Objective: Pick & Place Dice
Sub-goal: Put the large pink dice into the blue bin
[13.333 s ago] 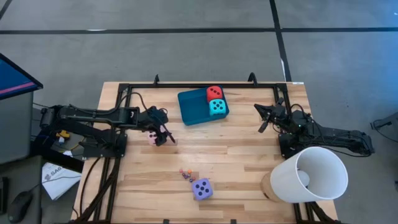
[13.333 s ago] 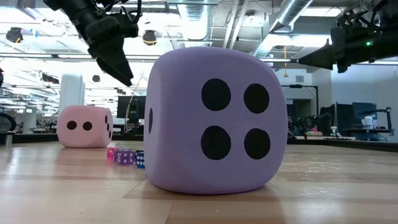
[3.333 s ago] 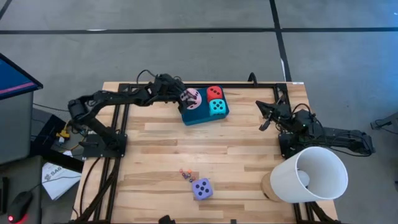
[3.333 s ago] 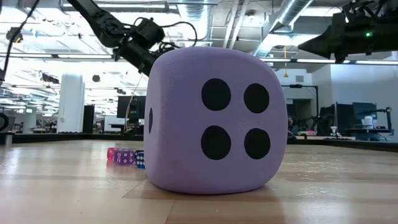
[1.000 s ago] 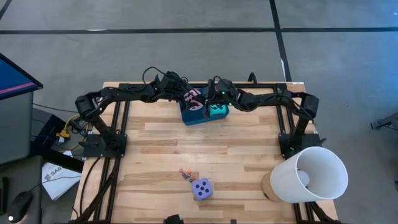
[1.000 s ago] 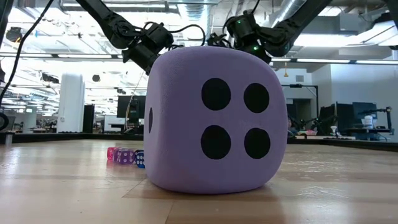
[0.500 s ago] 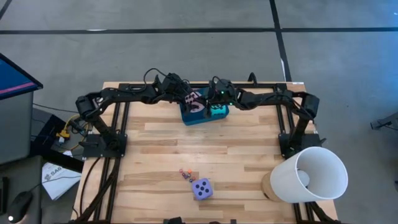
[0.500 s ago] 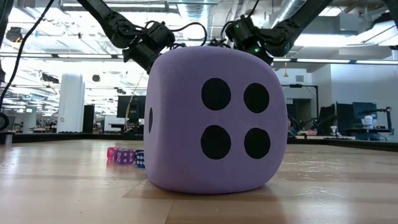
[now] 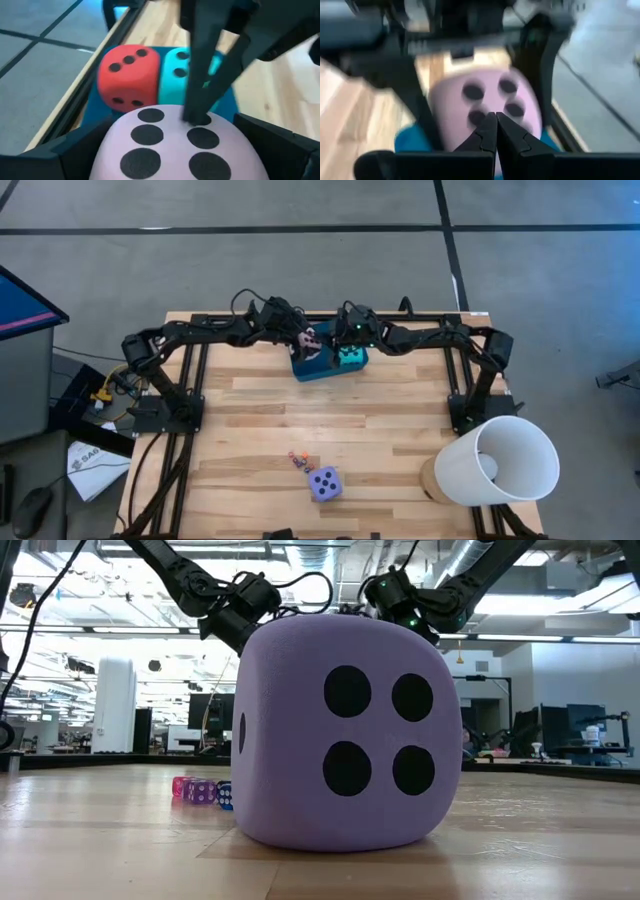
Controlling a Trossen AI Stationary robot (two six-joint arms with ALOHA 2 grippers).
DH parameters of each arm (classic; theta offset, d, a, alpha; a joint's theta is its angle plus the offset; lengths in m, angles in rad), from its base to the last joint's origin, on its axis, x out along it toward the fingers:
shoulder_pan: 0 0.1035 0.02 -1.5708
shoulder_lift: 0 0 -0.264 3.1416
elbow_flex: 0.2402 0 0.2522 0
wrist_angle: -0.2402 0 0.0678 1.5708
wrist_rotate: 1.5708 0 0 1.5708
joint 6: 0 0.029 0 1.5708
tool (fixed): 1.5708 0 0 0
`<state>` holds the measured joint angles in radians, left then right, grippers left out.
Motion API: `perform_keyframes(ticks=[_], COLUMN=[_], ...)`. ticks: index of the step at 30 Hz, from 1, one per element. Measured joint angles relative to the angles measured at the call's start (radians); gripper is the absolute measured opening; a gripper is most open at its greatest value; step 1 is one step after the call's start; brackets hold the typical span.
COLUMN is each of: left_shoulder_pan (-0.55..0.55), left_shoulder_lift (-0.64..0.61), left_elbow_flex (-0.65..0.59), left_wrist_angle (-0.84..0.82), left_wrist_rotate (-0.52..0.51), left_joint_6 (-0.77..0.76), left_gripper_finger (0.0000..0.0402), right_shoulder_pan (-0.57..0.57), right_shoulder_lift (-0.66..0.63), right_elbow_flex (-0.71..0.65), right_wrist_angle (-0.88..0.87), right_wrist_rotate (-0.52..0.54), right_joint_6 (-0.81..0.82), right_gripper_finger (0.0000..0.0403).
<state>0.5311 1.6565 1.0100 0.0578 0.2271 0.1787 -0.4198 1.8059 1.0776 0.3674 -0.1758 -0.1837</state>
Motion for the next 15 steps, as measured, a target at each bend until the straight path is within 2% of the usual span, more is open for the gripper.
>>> perform_keyframes(ticks=[15], left_shoulder_pan=[-0.021], left_shoulder_lift=[-0.001], left_elbow_flex=[0.0], left_wrist_angle=[0.083], left_wrist_rotate=[0.018], left_joint_6=[0.008], left_gripper_finger=[0.0397], right_shoulder_pan=[-0.011], right_shoulder_lift=[-0.001], right_elbow_flex=[0.001], right_wrist_angle=[0.024], right_wrist_rotate=[-0.086], right_joint_6=[0.0], right_gripper_finger=[0.0])
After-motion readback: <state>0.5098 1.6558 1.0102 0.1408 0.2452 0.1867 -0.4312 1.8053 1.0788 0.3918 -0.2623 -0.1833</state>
